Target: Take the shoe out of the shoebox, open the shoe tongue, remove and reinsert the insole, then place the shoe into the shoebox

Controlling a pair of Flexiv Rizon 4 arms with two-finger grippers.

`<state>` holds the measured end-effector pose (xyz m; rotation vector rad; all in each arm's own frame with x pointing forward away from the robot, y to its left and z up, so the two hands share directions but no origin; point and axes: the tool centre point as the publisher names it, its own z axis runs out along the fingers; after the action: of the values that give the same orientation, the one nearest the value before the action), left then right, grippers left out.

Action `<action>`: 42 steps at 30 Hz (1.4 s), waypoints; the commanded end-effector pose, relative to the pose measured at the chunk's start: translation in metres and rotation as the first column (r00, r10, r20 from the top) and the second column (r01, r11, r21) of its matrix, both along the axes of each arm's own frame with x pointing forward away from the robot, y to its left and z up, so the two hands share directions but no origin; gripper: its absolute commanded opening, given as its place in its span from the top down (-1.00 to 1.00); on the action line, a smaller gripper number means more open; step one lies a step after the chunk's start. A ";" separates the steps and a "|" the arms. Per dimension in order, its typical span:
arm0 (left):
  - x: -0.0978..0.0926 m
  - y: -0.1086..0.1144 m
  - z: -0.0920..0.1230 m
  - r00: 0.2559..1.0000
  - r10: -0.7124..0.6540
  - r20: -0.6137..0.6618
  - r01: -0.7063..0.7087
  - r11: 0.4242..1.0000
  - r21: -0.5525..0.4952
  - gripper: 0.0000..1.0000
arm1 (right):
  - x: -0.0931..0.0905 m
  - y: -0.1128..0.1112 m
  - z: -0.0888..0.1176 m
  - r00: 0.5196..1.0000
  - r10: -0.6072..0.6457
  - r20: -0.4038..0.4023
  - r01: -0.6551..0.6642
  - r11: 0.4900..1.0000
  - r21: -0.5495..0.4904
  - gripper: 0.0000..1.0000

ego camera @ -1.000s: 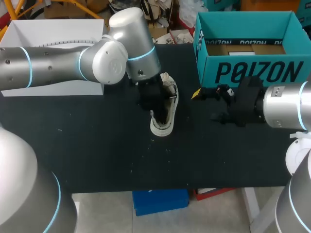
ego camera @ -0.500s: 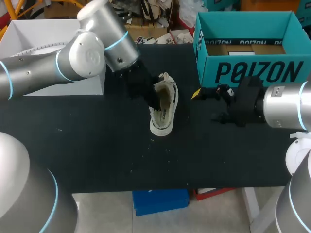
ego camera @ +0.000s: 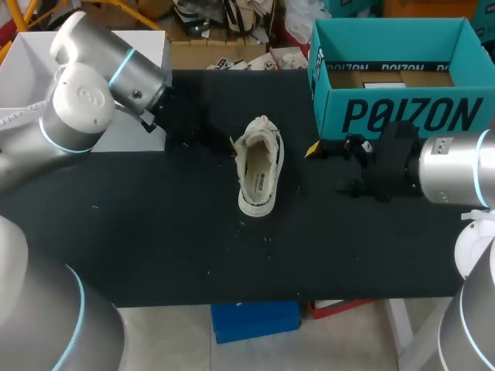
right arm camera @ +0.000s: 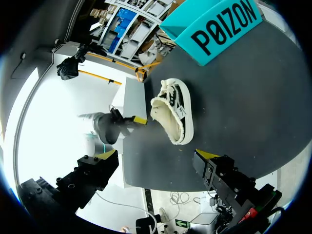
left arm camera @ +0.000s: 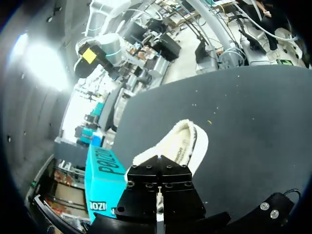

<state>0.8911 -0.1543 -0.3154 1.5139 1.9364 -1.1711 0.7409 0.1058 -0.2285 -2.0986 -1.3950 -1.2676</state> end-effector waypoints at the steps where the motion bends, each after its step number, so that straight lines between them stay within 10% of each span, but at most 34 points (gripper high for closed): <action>1: 0.008 0.005 -0.001 0.990 0.137 -0.028 -0.140 0.976 -0.168 1.00 | 0.000 0.000 0.000 1.000 0.000 0.000 0.000 1.000 0.000 -1.00; 22: 0.082 -0.051 0.010 0.971 0.241 0.014 -0.237 0.965 -0.116 1.00 | 0.000 0.000 0.000 1.000 0.000 0.000 0.000 1.000 0.000 -1.00; 42: 0.037 -0.044 -0.029 0.986 0.164 -0.043 -0.165 0.986 -0.012 1.00 | 0.000 0.000 0.000 1.000 0.000 0.000 0.000 1.000 0.000 -1.00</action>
<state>0.9360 -0.2023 -0.3433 1.3084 2.0296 -1.1586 0.7409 0.1058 -0.2285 -2.0987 -1.3950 -1.2676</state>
